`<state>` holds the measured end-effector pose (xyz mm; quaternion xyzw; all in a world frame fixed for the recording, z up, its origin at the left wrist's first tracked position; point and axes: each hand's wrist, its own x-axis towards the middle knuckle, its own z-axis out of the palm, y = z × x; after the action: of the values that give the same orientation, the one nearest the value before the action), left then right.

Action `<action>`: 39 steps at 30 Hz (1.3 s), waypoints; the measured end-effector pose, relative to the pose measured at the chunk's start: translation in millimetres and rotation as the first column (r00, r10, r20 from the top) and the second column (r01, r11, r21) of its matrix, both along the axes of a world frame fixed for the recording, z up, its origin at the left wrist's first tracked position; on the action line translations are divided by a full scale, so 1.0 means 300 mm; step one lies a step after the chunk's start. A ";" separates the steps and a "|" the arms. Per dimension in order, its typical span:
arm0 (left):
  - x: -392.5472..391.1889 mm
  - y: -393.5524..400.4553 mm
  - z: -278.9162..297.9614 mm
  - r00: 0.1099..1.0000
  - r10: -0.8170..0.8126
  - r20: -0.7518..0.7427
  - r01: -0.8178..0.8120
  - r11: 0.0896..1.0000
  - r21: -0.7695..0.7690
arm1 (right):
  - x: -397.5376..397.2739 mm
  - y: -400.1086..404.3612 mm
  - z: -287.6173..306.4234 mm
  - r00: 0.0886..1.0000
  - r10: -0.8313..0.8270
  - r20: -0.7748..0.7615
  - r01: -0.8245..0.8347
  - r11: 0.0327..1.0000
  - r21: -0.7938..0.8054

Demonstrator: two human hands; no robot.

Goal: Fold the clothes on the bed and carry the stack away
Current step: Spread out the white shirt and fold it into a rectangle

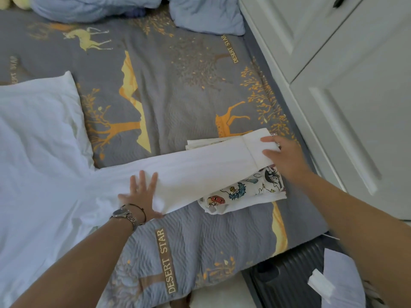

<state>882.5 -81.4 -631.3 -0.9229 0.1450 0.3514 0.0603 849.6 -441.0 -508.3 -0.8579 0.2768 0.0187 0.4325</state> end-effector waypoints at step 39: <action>0.196 0.750 0.209 0.128 0.902 -0.412 -0.669 -0.228 -0.708 | 0.439 1.263 0.073 0.823 0.567 -0.036 -0.530 0.790 0.308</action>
<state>941.4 143.5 -568.6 -0.7272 -0.3617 0.0664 -0.5796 981.1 -62.0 -486.4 -0.8268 0.0369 0.2376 0.5085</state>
